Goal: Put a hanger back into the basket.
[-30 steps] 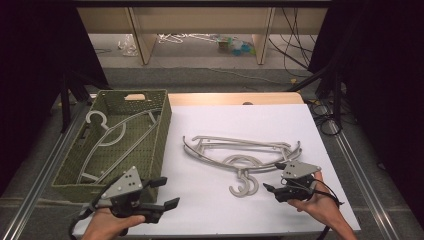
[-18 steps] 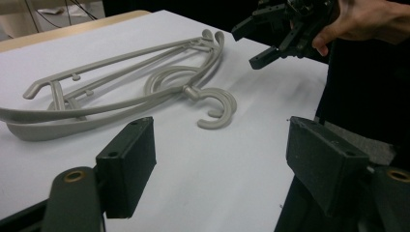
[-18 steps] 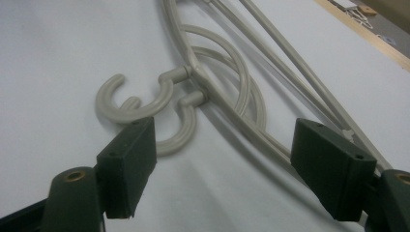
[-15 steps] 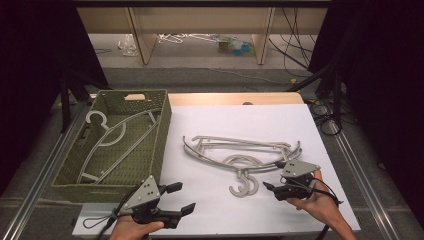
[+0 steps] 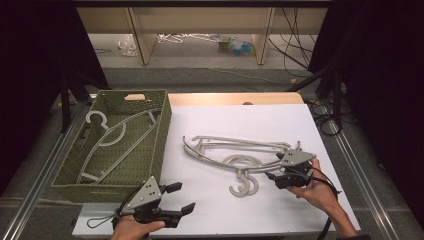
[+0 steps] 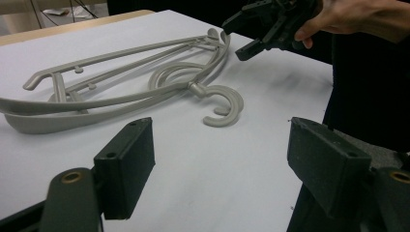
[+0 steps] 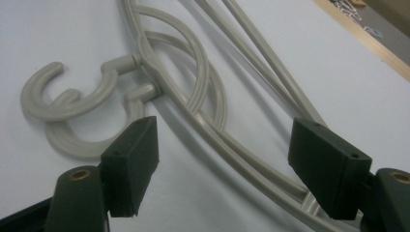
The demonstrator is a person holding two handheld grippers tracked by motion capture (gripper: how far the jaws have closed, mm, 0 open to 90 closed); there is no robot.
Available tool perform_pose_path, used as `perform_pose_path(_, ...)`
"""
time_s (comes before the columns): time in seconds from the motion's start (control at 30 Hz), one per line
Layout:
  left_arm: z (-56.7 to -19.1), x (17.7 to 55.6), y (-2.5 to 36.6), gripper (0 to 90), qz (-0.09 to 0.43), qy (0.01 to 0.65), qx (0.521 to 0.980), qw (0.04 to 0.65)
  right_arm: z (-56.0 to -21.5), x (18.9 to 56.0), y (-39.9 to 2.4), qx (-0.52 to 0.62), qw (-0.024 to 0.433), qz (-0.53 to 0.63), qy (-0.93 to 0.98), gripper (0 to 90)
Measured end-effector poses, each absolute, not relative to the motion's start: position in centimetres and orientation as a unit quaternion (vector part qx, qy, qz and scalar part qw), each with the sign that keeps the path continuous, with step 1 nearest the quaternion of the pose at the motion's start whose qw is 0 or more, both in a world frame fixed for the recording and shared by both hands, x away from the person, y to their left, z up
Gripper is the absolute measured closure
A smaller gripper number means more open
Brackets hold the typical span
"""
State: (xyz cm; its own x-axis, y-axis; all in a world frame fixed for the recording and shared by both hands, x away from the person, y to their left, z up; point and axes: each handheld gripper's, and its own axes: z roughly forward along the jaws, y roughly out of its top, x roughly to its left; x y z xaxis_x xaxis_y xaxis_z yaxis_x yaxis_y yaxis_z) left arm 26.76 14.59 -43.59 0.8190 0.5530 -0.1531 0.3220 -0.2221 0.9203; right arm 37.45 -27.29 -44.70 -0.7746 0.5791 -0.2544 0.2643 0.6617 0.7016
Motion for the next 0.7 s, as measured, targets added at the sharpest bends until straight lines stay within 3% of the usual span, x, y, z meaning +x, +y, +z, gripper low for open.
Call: perform_pose_path(0.7,-44.2,26.7,14.5,23.6,0.102,0.276,0.783,0.548,-47.0,40.0,-25.8,0.132,0.217,0.223,0.941,57.7)
